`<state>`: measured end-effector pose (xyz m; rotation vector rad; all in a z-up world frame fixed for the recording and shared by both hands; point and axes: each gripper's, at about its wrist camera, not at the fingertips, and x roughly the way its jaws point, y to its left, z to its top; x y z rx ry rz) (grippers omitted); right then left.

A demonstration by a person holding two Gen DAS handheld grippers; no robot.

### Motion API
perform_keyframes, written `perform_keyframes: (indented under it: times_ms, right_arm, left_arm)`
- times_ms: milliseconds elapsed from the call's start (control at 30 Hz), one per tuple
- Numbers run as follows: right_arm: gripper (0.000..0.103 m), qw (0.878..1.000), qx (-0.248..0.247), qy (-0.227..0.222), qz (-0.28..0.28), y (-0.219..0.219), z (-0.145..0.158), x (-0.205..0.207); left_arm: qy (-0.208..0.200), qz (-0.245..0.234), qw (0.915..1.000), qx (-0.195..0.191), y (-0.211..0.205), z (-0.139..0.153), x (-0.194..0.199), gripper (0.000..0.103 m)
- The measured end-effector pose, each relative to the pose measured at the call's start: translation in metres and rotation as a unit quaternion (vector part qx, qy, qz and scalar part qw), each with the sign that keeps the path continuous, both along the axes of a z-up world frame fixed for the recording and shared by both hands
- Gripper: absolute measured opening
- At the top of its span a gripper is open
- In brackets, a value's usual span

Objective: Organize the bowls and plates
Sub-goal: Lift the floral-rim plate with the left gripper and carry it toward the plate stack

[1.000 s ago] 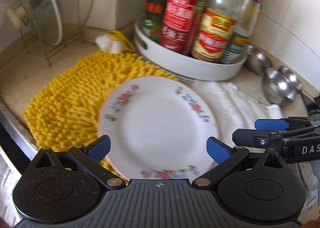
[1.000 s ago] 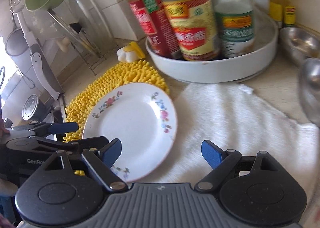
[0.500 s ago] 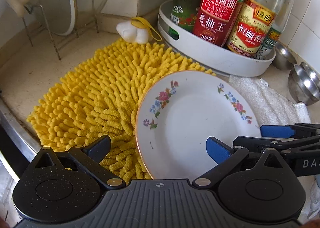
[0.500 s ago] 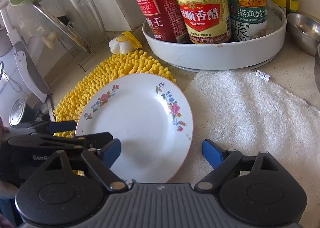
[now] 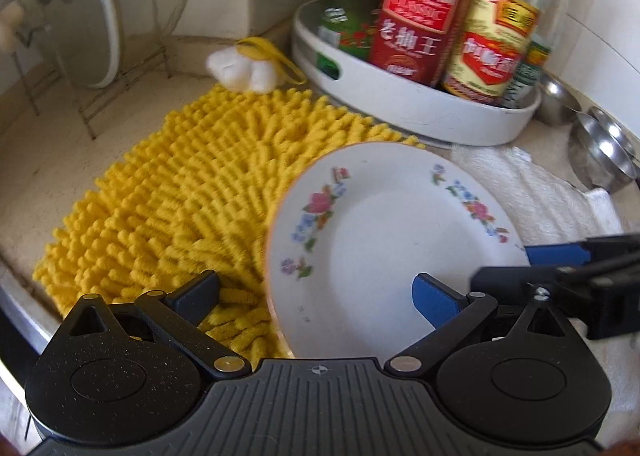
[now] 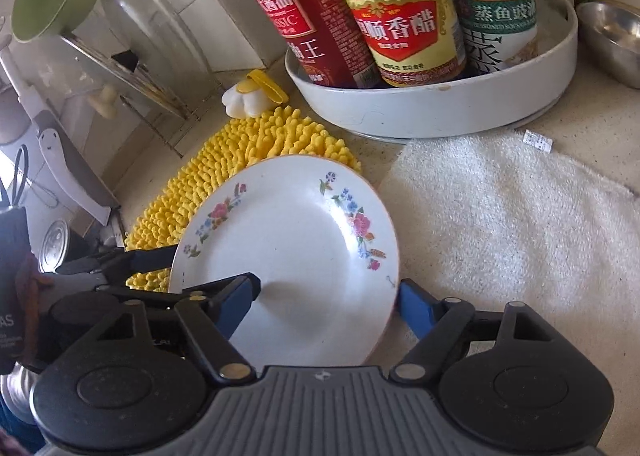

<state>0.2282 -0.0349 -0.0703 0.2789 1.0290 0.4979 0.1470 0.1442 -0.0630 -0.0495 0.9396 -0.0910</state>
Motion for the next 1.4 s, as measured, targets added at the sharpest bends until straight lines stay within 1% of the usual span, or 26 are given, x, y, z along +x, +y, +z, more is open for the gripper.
perform_keyframes:
  times_ms: [100,133,167,233,333,433,567,733,1000,1400]
  right_arm:
    - [0.077,1.000,0.006,-0.001,0.002,-0.003,0.000,-0.001]
    - [0.075,1.000,0.003,-0.001,0.003,-0.003,0.000,-0.001]
    - [0.074,1.000,-0.003,-0.003,0.004,-0.002,0.001,-0.002]
    - [0.072,1.000,-0.007,-0.006,0.001,-0.002,0.002,-0.003]
    - [0.072,1.000,0.002,-0.002,0.001,-0.005,0.001,-0.003]
    - [0.072,1.000,0.000,-0.001,0.003,-0.004,0.002,-0.003]
    - [0.072,1.000,0.009,0.007,0.002,-0.007,0.002,-0.004]
    - [0.072,1.000,0.014,0.013,-0.001,-0.007,0.004,-0.006]
    - [0.072,1.000,0.027,0.009,-0.007,-0.015,0.012,-0.011]
    - [0.072,0.998,0.039,0.006,-0.043,-0.041,0.022,-0.026]
  left_arm:
    - [-0.003,-0.010,0.9999,-0.007,-0.001,-0.001,0.001,0.097]
    - [-0.002,-0.017,0.9997,-0.017,-0.001,-0.002,0.001,0.093]
    - [-0.003,-0.019,0.9996,-0.019,-0.002,-0.002,0.001,0.093]
    - [-0.004,-0.024,0.9996,-0.013,-0.004,-0.002,0.000,0.094]
    - [-0.003,-0.030,0.9995,-0.006,-0.007,0.000,0.000,0.093]
    - [0.001,-0.033,0.9992,-0.021,-0.005,-0.001,0.001,0.095]
    - [0.000,-0.035,0.9992,-0.020,-0.007,0.000,0.000,0.095]
    - [-0.003,-0.037,0.9988,-0.032,-0.006,0.002,-0.002,0.097]
    - [-0.004,-0.029,0.9988,-0.039,-0.007,0.007,-0.005,0.097]
    - [-0.017,-0.049,0.9974,-0.050,-0.024,0.019,-0.009,0.097]
